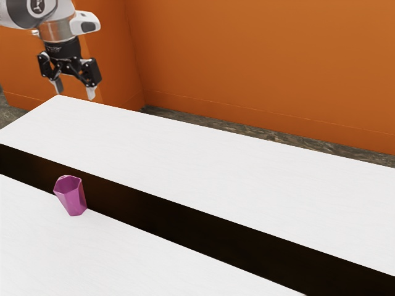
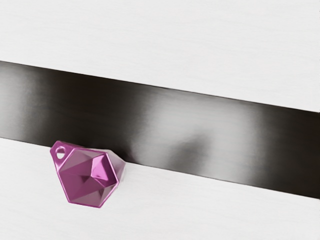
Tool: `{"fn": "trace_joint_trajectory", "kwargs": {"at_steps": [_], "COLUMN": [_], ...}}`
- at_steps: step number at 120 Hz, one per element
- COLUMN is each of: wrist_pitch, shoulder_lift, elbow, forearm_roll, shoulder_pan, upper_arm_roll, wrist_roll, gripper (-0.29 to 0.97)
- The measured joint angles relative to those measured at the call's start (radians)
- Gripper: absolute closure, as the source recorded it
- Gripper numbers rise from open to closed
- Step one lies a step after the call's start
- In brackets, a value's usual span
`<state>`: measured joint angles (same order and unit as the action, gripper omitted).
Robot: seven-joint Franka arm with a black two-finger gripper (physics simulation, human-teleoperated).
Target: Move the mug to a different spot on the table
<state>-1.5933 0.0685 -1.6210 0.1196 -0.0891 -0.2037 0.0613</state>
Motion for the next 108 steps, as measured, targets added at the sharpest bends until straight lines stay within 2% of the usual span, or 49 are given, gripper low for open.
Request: {"fn": "trace_joint_trajectory", "kwargs": {"at_steps": [16,22,34,54,68,85,108], "wrist_pitch": [-0.003,-0.018,-0.060,-0.105,-0.151,-0.227,-0.332], "shoulder_lift": [0.001,0.003,0.012,0.027,0.026,0.025,-0.017], "elbow": [-0.009,-0.039,-0.071,-0.187,-0.295,-0.425,-0.483], "forearm_roll": [0.002,0.000,-0.016,-0.128,-0.180,-0.171,-0.128], "shoulder_pan": [-0.003,-0.010,0.065,0.229,0.267,0.280,0.309], "upper_arm_roll": [-0.005,-0.037,-0.058,-0.063,-0.063,-0.066,-0.067], "wrist_roll": [0.004,0.006,0.043,0.234,0.379,0.528,0.678], "gripper": [0.00,0.00,0.00,0.00,0.00,0.00,0.00]}}
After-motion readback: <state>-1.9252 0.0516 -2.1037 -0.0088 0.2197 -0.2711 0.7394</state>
